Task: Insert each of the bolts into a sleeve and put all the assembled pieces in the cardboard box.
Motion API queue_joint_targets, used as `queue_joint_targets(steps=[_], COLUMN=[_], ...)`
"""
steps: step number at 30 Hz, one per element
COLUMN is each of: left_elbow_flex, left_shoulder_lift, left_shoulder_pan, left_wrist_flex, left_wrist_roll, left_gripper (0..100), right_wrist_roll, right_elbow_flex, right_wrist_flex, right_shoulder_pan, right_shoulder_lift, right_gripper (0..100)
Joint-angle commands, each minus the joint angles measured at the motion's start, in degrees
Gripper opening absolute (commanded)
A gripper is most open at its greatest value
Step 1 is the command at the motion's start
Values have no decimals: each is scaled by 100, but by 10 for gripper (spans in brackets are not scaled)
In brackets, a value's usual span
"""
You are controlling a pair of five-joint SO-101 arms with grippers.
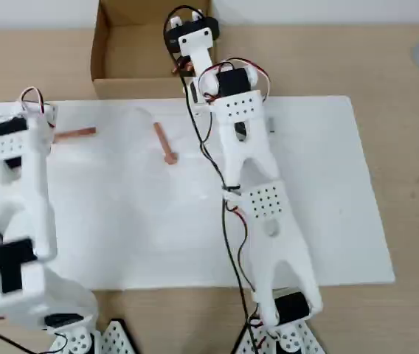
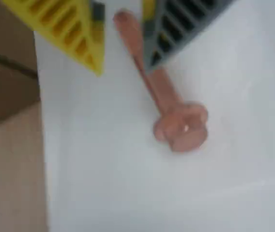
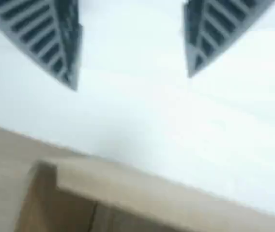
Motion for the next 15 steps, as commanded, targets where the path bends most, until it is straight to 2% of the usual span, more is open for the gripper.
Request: queue_joint_targets(steps=[1, 8, 15], left_elbow_flex=[-1187, -2646, -4343], left_shoulder_lift=[637, 1982, 2923], left_shoulder_pan=[44, 0, -185], left_wrist_flex=[211, 633, 2215], left_wrist_roll=[246, 510, 519], left_gripper=[67, 67, 67], right_wrist_roll=[35, 18, 26], right_elbow_flex=[-189, -189, -189], right_wrist_flex=[176, 343, 343], right_shoulder_pan=[-75, -84, -84], right_shoulder_lift=[-602, -611, -611], right_gripper=[183, 183, 183])
